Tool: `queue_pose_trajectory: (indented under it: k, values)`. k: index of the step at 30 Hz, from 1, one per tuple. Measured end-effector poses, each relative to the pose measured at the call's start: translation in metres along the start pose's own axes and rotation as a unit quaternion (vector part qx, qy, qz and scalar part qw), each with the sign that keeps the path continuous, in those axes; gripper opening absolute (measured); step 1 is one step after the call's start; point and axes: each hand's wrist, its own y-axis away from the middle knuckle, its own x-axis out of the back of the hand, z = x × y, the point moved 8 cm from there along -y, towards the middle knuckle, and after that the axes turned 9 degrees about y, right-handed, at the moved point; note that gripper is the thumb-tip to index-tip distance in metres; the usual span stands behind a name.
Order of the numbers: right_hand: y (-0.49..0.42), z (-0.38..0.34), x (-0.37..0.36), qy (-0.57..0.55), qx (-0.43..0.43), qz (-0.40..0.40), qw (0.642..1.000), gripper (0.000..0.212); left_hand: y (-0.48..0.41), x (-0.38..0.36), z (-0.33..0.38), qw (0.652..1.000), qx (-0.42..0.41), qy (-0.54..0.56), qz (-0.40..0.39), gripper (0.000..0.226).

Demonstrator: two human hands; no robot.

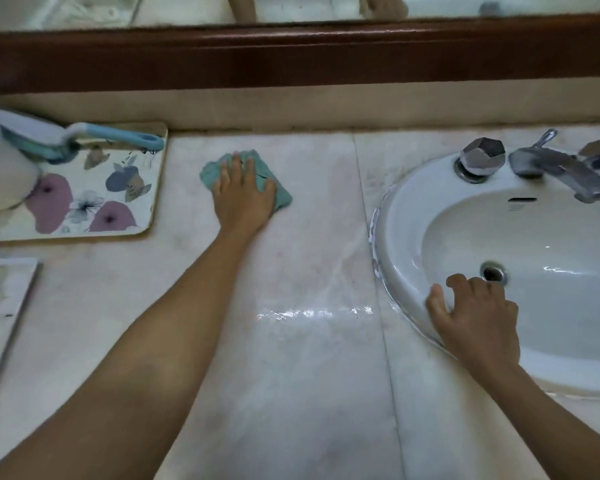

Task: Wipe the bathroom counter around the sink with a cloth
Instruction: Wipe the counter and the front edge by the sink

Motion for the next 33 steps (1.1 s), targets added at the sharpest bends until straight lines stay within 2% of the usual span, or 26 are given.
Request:
queue_pose_trajectory:
  k: [1, 3, 6, 9, 12, 15, 18, 20, 24, 27, 30, 33]
  values:
    - [-0.001, 0.0, 0.0, 0.004, -0.001, -0.001, 1.0, 0.054, 0.002, 0.001, -0.003, 0.999, 0.035, 0.017, 0.009, 0.066]
    - [0.0, 0.0, 0.001, 0.008, -0.005, 0.0, 1.0, 0.052, 0.039, -0.008, 0.009, 0.998, 0.041, 0.041, 0.023, 0.067]
    - [0.006, 0.001, 0.005, -0.001, -0.027, 0.021, 0.999, 0.051, 0.145, -0.028, 0.028, 0.997, -0.059, 0.052, -0.004, 0.071]
    - [0.015, -0.021, 0.021, -0.032, -0.048, 0.082, 0.995, 0.045, 0.244, -0.03, 0.011, 0.985, -0.163, 0.043, -0.042, 0.069]
    - [0.025, -0.085, 0.042, -0.067, 0.03, 0.111, 0.991, 0.048, 0.252, -0.01, -0.038, 0.98, -0.188, 0.01, -0.056, 0.068]
    - [0.045, -0.151, 0.04, -0.069, 0.173, 0.064, 0.98, 0.043, 0.198, 0.025, -0.112, 0.996, -0.081, -0.023, -0.017, 0.07]
    - [0.06, -0.163, 0.023, -0.055, 0.196, -0.003, 0.979, 0.036, 0.163, 0.061, -0.184, 0.996, 0.087, 0.001, 0.029, 0.068]
    - [0.066, -0.157, 0.016, -0.039, 0.207, -0.025, 0.977, 0.034, 0.173, 0.069, -0.207, 0.987, 0.145, 0.029, 0.064, 0.068]
    - [0.072, -0.145, 0.01, -0.057, 0.21, -0.046, 0.975, 0.04, 0.261, 0.072, -0.23, 0.973, 0.194, 0.038, 0.121, 0.074]
    - [0.073, -0.148, 0.011, -0.075, 0.195, -0.042, 0.977, 0.051, 0.309, 0.069, -0.248, 0.964, 0.237, 0.023, 0.117, 0.074]
    - [0.075, -0.152, 0.007, -0.086, 0.183, -0.052, 0.978, 0.058, 0.307, 0.068, -0.249, 0.956, 0.266, 0.017, 0.124, 0.071]
    - [0.076, -0.153, 0.004, -0.082, 0.219, -0.078, 0.969, 0.065, 0.282, 0.06, -0.219, 0.964, 0.24, 0.015, 0.114, 0.066]
